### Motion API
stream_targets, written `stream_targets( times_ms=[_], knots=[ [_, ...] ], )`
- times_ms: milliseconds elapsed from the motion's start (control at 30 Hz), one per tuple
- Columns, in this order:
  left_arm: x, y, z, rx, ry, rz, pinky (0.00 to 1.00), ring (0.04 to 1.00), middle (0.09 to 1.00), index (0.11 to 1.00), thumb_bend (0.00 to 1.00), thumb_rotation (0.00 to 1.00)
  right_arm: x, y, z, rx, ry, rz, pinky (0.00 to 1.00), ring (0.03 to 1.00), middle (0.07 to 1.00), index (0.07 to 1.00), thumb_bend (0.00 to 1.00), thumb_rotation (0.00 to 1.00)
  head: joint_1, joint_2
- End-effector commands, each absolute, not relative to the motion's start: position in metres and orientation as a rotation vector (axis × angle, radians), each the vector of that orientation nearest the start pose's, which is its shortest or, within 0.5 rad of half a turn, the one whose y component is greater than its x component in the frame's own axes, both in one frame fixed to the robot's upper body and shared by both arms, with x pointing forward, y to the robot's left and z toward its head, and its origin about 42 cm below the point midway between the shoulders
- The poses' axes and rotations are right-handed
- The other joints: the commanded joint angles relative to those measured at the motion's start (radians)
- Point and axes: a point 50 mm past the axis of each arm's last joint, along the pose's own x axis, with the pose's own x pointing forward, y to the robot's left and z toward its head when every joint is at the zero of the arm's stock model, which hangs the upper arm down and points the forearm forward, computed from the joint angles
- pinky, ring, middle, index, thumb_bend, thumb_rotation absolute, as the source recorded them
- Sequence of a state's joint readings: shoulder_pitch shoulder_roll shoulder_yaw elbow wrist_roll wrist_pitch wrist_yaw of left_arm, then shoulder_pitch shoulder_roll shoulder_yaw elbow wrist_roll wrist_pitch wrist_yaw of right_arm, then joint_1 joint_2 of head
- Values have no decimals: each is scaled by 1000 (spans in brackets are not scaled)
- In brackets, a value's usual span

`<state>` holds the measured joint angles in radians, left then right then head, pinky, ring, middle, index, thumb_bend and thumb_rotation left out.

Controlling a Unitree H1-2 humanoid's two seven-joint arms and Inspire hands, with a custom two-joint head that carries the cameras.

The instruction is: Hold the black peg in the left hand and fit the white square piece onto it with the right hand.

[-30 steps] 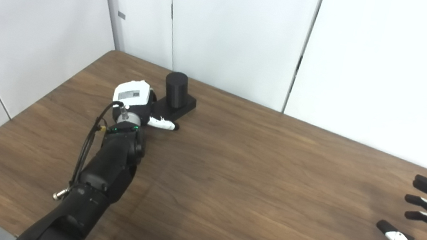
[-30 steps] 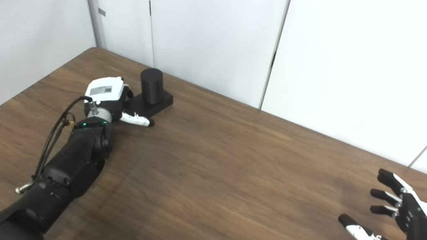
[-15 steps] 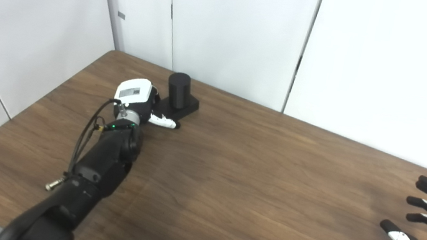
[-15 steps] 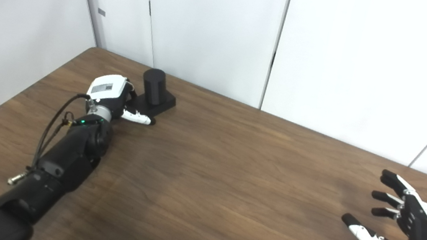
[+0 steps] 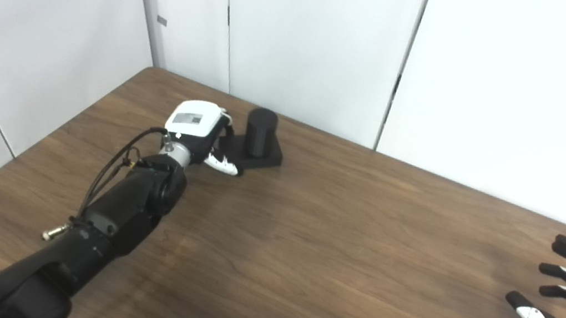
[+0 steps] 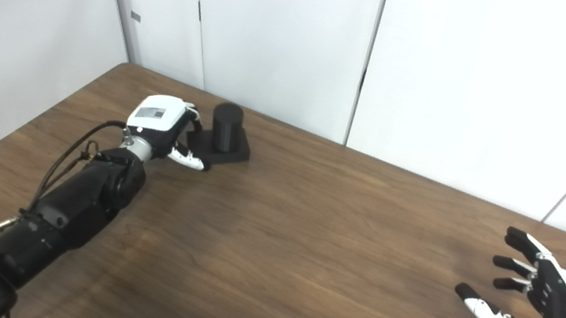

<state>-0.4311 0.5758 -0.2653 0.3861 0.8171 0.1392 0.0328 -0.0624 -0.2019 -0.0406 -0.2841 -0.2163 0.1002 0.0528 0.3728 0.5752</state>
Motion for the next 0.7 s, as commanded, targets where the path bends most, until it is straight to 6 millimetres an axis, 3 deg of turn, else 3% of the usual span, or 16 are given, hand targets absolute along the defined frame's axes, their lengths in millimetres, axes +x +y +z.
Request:
stream_targets(
  times_ms=[0, 300, 667],
  knots=[
    [410, 359, 160, 1497, 27, -56, 809, 905, 855, 484, 521, 53, 298, -267, 209, -417, -326, -21, 566, 708, 825, 808, 526, 0, 1, 1],
    [399, 343, 154, 1461, -113, -244, 799, 896, 847, 484, 522, 78, 300, -267, 205, -419, -338, -13, 597, 726, 830, 810, 521, 0, -30, 6],
    [390, 301, 146, 1318, -203, -573, 821, 899, 860, 488, 521, 78, 303, -273, 196, -410, -319, -22, 641, 736, 838, 807, 543, 0, -66, 19]
  ],
)
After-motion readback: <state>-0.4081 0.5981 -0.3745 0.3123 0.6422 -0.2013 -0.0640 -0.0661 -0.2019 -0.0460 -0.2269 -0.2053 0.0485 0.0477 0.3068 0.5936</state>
